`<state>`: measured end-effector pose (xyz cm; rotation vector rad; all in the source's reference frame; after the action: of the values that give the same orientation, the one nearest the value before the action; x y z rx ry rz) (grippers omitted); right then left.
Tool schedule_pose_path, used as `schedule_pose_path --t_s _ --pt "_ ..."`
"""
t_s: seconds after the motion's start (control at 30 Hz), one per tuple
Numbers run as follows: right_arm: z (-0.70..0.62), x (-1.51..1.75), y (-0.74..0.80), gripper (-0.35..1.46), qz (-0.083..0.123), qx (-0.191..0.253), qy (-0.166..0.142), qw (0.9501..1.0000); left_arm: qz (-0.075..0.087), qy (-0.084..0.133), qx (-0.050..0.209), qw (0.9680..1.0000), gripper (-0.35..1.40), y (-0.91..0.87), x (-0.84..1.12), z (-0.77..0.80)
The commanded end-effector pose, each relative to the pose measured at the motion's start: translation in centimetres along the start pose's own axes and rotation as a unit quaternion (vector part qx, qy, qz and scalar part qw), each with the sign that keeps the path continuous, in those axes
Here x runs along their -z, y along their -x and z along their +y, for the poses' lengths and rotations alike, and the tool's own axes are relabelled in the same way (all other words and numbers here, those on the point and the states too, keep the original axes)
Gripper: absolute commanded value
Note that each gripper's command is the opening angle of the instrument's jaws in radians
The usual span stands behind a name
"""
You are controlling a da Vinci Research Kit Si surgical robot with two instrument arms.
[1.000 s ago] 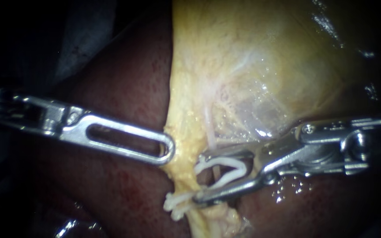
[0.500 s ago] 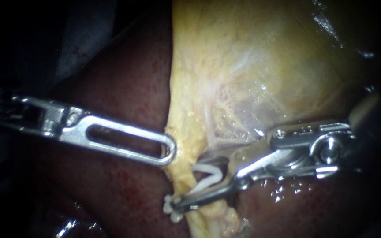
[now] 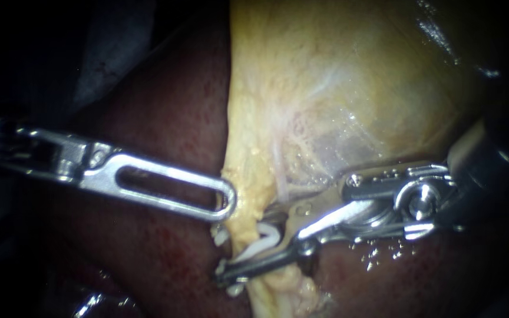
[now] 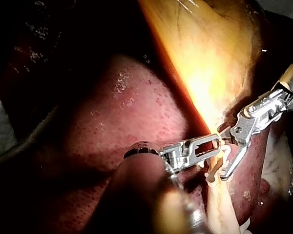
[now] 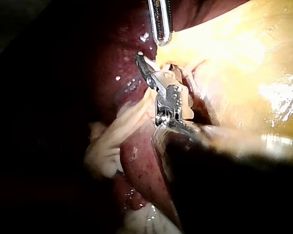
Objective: Clipping third clip left tube
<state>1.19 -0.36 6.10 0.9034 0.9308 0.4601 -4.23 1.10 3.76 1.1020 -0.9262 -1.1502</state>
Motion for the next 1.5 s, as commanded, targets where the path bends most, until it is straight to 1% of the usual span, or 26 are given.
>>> schedule_pose_path --t_s 0.03,0.17,0.5,0.67,0.73,0.77,0.9,1.0,1.2,1.5 --pt "0.00 0.02 -0.03 0.51 0.001 0.000 0.000 1.0000 0.000 0.000 0.000 1.0000 -0.35 0.00 -0.01 0.00" --pt "-0.01 0.04 -0.10 0.50 0.002 -0.003 0.000 1.0000 0.000 0.000 0.000 1.0000 -0.35 0.00 -0.01 0.00" --pt "-0.04 0.10 -0.20 0.49 0.004 -0.006 0.001 1.0000 -0.001 0.000 0.000 1.0000 -0.35 -0.01 -0.02 0.00" --pt "-0.04 0.11 -0.21 0.46 0.004 -0.006 0.001 1.0000 -0.001 0.001 0.000 1.0000 -0.35 -0.01 -0.02 0.00" --pt "-0.04 0.11 -0.21 0.39 0.005 -0.006 0.000 1.0000 -0.001 0.001 0.000 1.0000 -0.35 -0.01 -0.02 0.00" --pt "-0.05 0.12 -0.21 0.32 0.005 -0.006 -0.001 1.0000 -0.001 0.001 0.000 1.0000 -0.35 -0.01 -0.02 0.00" --pt "-0.06 0.18 -0.23 -0.11 0.008 -0.036 -0.006 0.9993 -0.001 0.001 0.000 1.0000 -0.35 -0.01 -0.02 0.00" --pt "-0.06 0.19 -0.25 -0.28 0.008 -0.048 -0.007 0.9988 -0.001 0.001 0.000 1.0000 -0.35 -0.01 -0.03 0.01" --pt "-0.05 0.19 -0.23 -0.33 0.007 -0.048 -0.008 0.9988 -0.001 0.001 0.000 1.0000 -0.35 -0.01 -0.03 0.01" --pt "-0.05 0.19 -0.22 -0.33 0.006 -0.047 -0.009 0.9988 -0.002 0.002 0.000 1.0000 -0.35 -0.01 -0.04 0.00"
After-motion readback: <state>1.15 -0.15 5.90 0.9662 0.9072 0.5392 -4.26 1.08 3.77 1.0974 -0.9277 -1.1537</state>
